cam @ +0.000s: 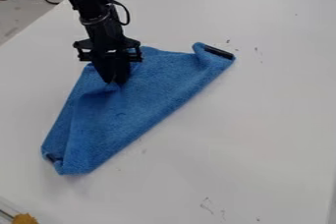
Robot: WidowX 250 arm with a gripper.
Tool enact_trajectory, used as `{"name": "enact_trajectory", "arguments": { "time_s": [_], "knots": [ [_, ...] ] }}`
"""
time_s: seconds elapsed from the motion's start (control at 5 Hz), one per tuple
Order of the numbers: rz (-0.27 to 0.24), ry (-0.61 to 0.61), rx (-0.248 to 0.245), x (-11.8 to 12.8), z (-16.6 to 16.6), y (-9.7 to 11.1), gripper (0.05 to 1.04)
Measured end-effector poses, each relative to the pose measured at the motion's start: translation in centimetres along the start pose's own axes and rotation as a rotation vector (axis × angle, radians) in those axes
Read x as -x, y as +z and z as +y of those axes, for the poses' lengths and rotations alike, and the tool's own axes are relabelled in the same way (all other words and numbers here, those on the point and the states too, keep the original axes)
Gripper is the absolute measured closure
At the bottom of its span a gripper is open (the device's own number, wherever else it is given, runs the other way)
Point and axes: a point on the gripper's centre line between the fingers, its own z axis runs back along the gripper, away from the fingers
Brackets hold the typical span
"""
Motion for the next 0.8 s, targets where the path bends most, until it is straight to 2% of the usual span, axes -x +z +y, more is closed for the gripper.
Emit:
{"name": "enact_trajectory", "arguments": {
  "time_s": [0.2,0.4,0.8],
  "knots": [
    [0.011,-0.021,-0.035,-0.5,0.4,0.6,0.291],
    [0.054,-0.067,-0.083,-0.5,-0.1,1.1,0.083],
    [0.075,-0.181,-0.16,-1.0,-1.1,2.3,0.083]
  ]
}}
